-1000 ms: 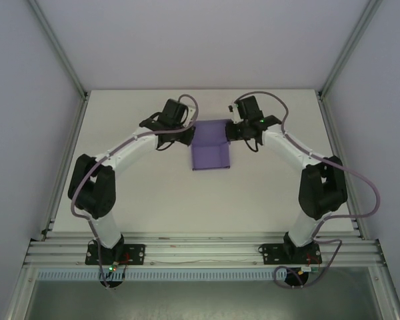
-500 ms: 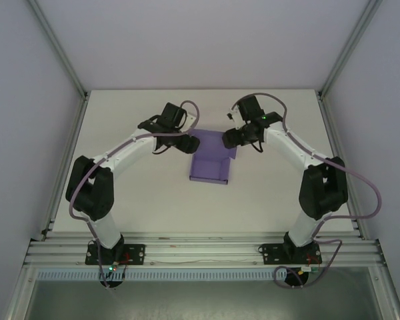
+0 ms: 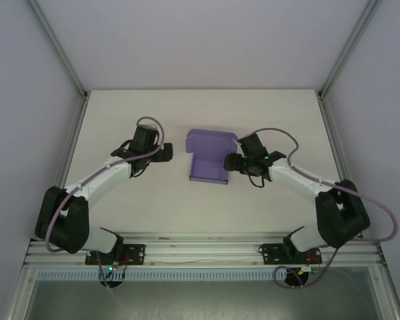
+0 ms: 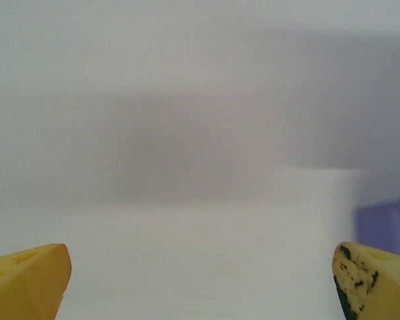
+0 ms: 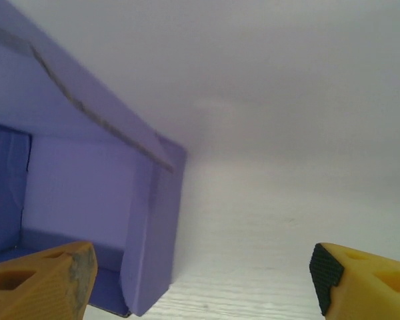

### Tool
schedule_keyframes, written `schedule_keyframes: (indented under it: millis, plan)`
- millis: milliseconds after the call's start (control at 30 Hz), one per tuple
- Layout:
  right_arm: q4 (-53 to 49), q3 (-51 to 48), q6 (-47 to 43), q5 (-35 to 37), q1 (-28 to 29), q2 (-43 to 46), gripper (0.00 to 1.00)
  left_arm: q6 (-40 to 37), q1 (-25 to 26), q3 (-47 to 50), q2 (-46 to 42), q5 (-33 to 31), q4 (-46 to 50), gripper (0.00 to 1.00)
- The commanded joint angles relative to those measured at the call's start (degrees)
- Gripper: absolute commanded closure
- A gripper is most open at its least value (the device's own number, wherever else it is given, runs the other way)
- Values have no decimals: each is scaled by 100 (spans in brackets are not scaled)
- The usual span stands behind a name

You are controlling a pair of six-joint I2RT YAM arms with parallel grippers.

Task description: Assemble paper box

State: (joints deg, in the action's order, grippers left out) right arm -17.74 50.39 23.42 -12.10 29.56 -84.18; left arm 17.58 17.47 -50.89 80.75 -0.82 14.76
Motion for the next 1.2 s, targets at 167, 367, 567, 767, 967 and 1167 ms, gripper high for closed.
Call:
schedule_keyframes:
  millis: [167,367,567,767,967,1167]
  plan:
    - [453,442,780,56,265,-1118,41,415,-177,349,11,-269,-466,0]
    - [387,417,875,585,279,-1447,62,377,-188,391,-42,-235,-509,0]
    - [456,351,845,698,298,-1736,80,386,-198,401,-98,-195,-466,0]
    - [43,507,700,1002,313,-1915,100,397,-192,419,-213,-68,-450,0]
    - [-1421,1133,577,1996,596,-2375,100,361,-196,461,-332,20,-467,0]
    - [-2621,1896,646,2679,849,-3257,100,336,-192,432,-367,7,-382,0]
